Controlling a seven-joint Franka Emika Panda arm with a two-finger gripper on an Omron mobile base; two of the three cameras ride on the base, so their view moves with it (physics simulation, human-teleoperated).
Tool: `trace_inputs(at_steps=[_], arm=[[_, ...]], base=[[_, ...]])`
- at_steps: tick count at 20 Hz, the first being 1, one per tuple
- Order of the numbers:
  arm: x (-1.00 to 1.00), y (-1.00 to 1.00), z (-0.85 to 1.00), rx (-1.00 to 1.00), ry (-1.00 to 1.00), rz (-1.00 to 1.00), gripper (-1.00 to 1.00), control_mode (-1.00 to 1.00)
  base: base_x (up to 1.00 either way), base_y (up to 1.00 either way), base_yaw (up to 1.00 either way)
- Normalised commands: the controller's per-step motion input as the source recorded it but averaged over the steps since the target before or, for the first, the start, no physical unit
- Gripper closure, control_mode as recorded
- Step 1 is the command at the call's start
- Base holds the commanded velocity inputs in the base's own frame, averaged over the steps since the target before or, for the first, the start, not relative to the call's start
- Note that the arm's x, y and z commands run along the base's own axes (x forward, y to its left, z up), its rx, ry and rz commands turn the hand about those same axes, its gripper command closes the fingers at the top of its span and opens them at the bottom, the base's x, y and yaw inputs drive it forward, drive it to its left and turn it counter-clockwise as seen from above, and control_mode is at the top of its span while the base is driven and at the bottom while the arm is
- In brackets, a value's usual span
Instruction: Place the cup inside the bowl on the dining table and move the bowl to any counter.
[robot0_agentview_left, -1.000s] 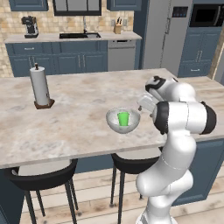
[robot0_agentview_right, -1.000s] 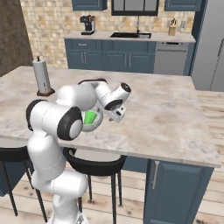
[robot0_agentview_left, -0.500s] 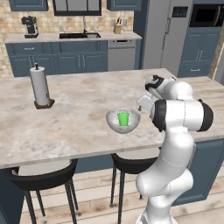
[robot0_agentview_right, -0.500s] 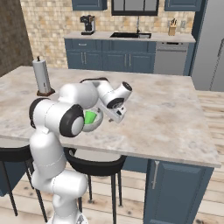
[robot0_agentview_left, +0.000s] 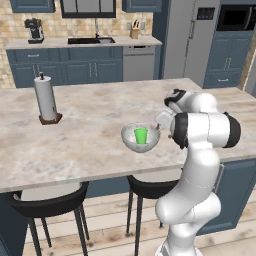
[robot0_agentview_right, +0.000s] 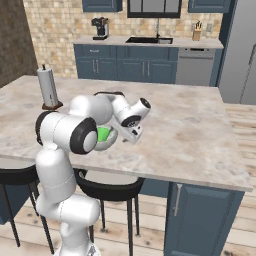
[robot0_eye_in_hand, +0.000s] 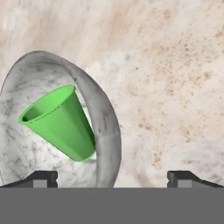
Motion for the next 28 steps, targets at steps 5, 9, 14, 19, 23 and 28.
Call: trace_inputs(at_steps=[5,9,14,19,23,28], arm=[[0.0,0.21,-0.05,0.0,0.0,0.0,-1.0,-1.0],[0.04,0.08,-0.03,0.0,0.0,0.0,-1.0,-1.0],[0.05,0.02,-0.05,0.0,0.0,0.0,-1.0,-1.0],[0.02,0.05,-0.06,0.0,0.0,0.0,-1.0,-1.0],[0.02,0.01,-0.1,0.0,0.0,0.0,-1.0,-1.0],[0.0,0.0,-0.12,0.0,0.0,0.0,-1.0,-1.0]], base=[[0.0,0.0,0.0],[0.0,0.0,0.0],[0.0,0.0,0.0],[0.0,0.0,0.0],[0.0,0.0,0.0],[0.0,0.0,0.0]])
